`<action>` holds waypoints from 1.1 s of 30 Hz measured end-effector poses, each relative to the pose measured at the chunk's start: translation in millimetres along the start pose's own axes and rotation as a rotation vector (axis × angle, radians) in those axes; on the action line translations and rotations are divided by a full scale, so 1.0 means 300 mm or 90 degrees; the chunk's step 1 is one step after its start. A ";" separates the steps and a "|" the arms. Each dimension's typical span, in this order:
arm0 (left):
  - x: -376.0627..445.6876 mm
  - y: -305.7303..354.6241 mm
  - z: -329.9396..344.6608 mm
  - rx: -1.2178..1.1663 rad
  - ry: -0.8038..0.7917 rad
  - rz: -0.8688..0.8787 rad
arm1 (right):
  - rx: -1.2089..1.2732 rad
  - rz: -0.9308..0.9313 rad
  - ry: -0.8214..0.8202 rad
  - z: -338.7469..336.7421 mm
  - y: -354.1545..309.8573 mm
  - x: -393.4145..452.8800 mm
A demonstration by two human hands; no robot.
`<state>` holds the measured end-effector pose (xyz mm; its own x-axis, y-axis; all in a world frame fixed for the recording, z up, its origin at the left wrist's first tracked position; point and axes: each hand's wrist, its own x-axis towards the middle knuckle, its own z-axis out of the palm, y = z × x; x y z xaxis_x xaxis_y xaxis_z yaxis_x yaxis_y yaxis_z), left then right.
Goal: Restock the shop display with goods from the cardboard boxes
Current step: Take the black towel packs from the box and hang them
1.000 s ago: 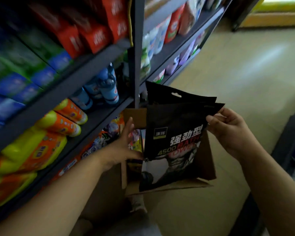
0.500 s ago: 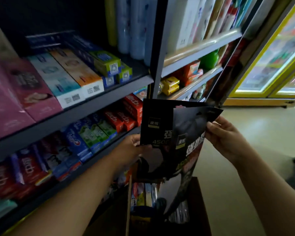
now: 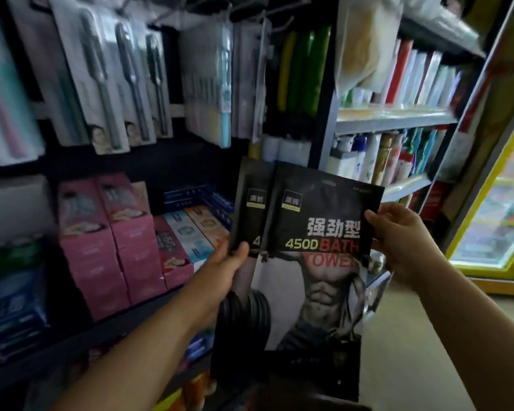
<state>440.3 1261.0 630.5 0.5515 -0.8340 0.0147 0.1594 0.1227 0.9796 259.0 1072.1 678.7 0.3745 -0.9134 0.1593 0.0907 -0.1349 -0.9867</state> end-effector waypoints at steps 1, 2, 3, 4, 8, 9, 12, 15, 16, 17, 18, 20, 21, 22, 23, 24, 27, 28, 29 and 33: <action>-0.011 0.043 0.001 -0.002 0.009 0.023 | -0.027 -0.021 0.009 0.024 -0.036 0.008; -0.021 0.079 0.003 0.000 0.016 0.044 | -0.053 -0.048 0.021 0.050 -0.067 0.019; -0.023 0.104 0.001 0.005 0.024 0.057 | -0.077 -0.078 0.036 0.077 -0.093 0.032; -0.031 0.129 0.003 0.016 0.029 0.069 | -0.098 -0.106 0.051 0.104 -0.117 0.045; -0.039 0.216 0.004 0.039 0.084 0.144 | -0.206 -0.199 0.111 0.186 -0.204 0.078; -0.041 0.240 0.000 0.049 0.098 0.177 | -0.210 -0.215 0.118 0.201 -0.223 0.080; -0.055 0.306 -0.011 0.093 0.134 0.218 | -0.204 -0.248 0.111 0.238 -0.274 0.082; -0.053 0.351 -0.021 0.111 0.163 0.187 | -0.217 -0.289 0.125 0.267 -0.320 0.105; -0.054 0.370 -0.017 0.112 0.179 0.178 | -0.218 -0.294 0.130 0.277 -0.339 0.110; -0.049 0.384 -0.018 0.128 0.192 0.177 | -0.218 -0.298 0.133 0.288 -0.358 0.113; -0.048 0.398 -0.018 0.147 0.199 0.192 | -0.219 -0.304 0.137 0.300 -0.376 0.115; -0.051 0.427 -0.019 0.184 0.184 0.218 | -0.197 -0.313 0.132 0.320 -0.413 0.121; -0.049 0.439 -0.022 0.195 0.184 0.223 | -0.176 -0.315 0.121 0.328 -0.432 0.125; -0.050 0.455 -0.024 0.204 0.190 0.233 | -0.151 -0.311 0.102 0.333 -0.452 0.128; -0.055 0.476 -0.022 0.217 0.202 0.248 | -0.110 -0.304 0.074 0.337 -0.471 0.130; -0.059 0.496 -0.023 0.229 0.215 0.272 | -0.059 -0.295 0.036 0.335 -0.490 0.124; -0.074 0.572 -0.033 0.222 0.245 0.352 | 0.091 -0.260 -0.108 0.324 -0.532 0.072; -0.083 0.600 -0.036 0.220 0.255 0.380 | 0.100 -0.252 -0.132 0.321 -0.535 0.050; -0.091 0.627 -0.035 0.228 0.266 0.404 | 0.097 -0.245 -0.146 0.319 -0.535 0.028; -0.107 0.756 -0.027 0.254 0.332 0.499 | 0.084 -0.200 -0.236 0.336 -0.517 -0.035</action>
<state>465.2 1319.8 850.5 0.6865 -0.2464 0.6841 -0.6309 0.2659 0.7289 334.1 1141.3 833.3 0.6102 -0.6358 0.4727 0.3587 -0.3103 -0.8804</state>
